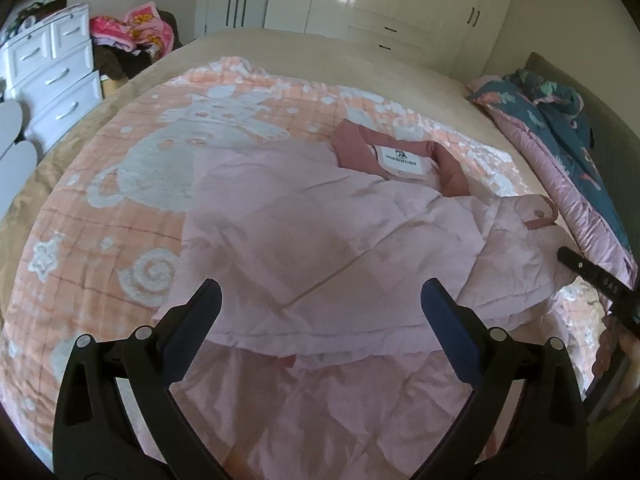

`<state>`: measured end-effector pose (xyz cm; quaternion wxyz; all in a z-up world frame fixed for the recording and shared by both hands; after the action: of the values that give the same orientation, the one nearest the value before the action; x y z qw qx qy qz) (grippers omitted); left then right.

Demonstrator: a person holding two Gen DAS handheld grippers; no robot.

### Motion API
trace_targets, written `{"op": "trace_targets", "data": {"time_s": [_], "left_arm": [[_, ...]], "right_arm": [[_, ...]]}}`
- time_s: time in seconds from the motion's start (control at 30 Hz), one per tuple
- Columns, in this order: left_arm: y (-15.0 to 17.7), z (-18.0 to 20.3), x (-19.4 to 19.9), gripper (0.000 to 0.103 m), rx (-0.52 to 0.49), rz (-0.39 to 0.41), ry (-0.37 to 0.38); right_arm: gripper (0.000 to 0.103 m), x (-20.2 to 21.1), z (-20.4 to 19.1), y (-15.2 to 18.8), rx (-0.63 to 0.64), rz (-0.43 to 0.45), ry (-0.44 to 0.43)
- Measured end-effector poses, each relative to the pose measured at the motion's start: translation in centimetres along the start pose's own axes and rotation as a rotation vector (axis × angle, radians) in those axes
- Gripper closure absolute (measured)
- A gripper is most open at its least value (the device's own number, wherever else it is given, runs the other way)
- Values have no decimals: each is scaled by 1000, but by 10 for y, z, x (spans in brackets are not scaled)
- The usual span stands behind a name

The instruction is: Fold large clothes

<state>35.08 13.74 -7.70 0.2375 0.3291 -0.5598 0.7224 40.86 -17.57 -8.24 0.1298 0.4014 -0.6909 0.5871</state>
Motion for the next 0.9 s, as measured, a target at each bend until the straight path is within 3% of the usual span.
{"op": "trace_targets", "data": {"time_s": [0.23,0.4,0.6,0.9], "left_arm": [[0,11,-15,10,-15,-38,19],[7,16,-35,10,-28,-105,29],[22,8,-66,9,-19,-180,25],[24,6,-74,8,-12,-175,25]], "right_arm": [[65,1,8,10,-2,-25,49],[51,16,8,7,-1,19,86],[49,19,-24,6,91,26,52],[46,-8,-99,17,285,-31,-24]]}}
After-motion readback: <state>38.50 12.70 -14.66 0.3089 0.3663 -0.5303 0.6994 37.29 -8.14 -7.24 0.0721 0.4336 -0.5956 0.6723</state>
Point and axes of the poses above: each gripper's, at about its wrist camera, not at the fingertips, and x roughly against the way its jaws point, z to its right, y to its underside, the point moved 9 cm from there along -x, roughly the way its jaws point, and after that the axes turned 3 degrees about -y, right-handed, at the moved point
